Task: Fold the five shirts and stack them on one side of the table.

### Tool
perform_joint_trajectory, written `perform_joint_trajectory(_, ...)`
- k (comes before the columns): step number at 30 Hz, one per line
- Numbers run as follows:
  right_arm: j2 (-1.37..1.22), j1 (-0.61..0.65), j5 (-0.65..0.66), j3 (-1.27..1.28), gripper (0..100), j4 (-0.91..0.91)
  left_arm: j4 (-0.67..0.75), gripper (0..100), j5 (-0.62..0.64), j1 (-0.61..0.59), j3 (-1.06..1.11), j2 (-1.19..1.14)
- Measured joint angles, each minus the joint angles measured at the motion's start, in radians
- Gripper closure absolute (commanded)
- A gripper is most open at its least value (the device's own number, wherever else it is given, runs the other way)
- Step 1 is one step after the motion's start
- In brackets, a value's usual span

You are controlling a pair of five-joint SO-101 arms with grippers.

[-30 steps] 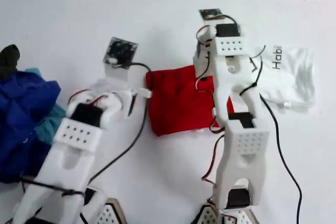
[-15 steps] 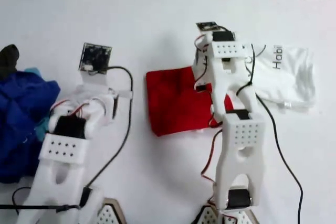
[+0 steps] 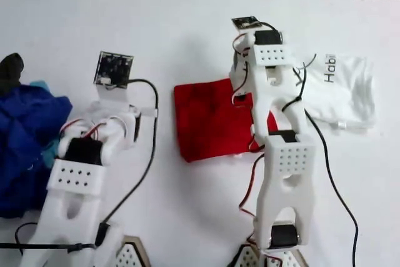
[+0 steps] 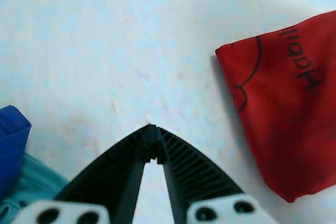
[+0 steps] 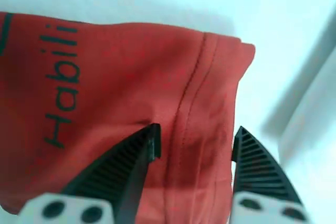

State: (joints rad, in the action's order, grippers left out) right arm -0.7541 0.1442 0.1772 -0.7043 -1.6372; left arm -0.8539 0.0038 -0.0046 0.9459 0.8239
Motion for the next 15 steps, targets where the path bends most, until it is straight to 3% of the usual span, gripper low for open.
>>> perform_joint_trajectory(4,-0.021,-0.003,0.006,-0.011,69.5,0.0,0.0,97,0.0,0.0,0.0,0.0)
perform_joint_trajectory(15,-0.146,-0.009,0.055,-0.034,69.3,0.025,0.0,97,0.0,-0.002,0.0,0.0)
